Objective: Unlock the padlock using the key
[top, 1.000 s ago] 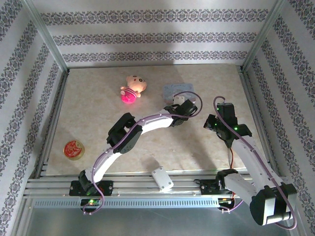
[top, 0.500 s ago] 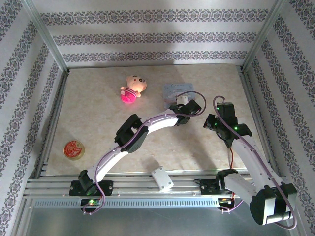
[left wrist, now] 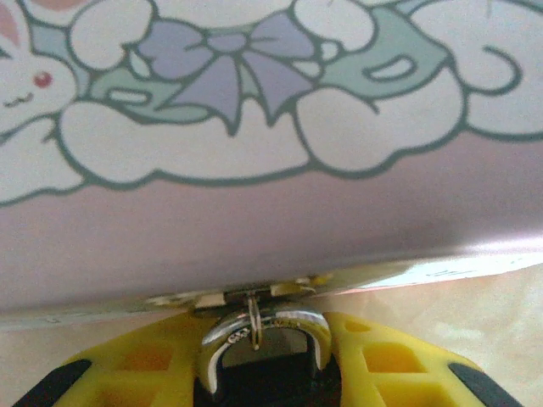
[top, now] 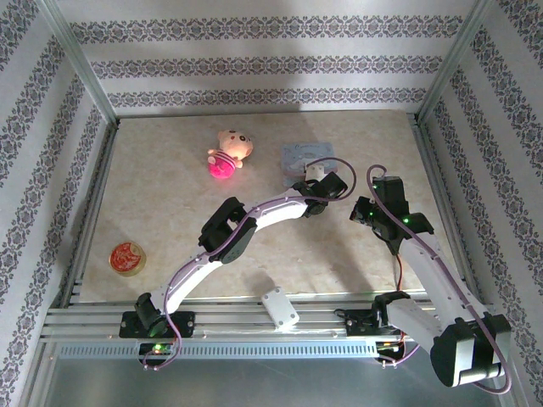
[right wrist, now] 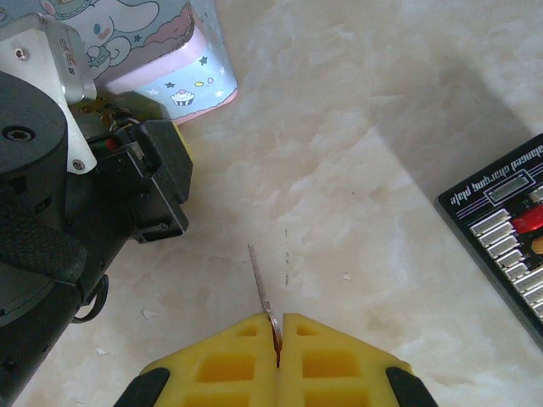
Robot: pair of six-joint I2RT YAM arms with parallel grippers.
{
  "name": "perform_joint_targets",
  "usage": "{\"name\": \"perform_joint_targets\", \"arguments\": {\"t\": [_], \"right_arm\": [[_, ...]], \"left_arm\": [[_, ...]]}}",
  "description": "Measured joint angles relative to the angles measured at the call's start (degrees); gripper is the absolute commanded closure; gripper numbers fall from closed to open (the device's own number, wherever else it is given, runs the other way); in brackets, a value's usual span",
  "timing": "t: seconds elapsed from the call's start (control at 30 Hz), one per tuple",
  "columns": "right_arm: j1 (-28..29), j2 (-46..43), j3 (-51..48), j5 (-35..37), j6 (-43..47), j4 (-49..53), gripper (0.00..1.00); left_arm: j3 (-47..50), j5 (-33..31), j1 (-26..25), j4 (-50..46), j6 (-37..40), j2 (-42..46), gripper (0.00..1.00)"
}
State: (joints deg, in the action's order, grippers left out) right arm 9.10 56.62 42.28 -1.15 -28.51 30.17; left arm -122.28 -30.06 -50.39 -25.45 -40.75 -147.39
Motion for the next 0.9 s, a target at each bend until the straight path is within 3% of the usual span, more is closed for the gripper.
{"name": "perform_joint_targets", "arguments": {"t": [0.23, 0.63, 0.9], "right_arm": [[0.0, -0.1, 0.0, -1.4, 0.1, -0.3, 1.00], [1.5, 1.9, -3.5, -5.2, 0.0, -4.3, 1.00], [5.2, 5.5, -3.5, -5.4, 0.0, -7.2, 1.00]], "left_arm": [[3.5, -0.6, 0.1, 2.5, -0.6, 1.5, 1.00], [30.9, -5.8, 0.9, 9.2, -8.1, 16.9, 1.00], [41.7, -8.0, 2.1, 9.6, -16.8, 23.4, 1.00]]}}
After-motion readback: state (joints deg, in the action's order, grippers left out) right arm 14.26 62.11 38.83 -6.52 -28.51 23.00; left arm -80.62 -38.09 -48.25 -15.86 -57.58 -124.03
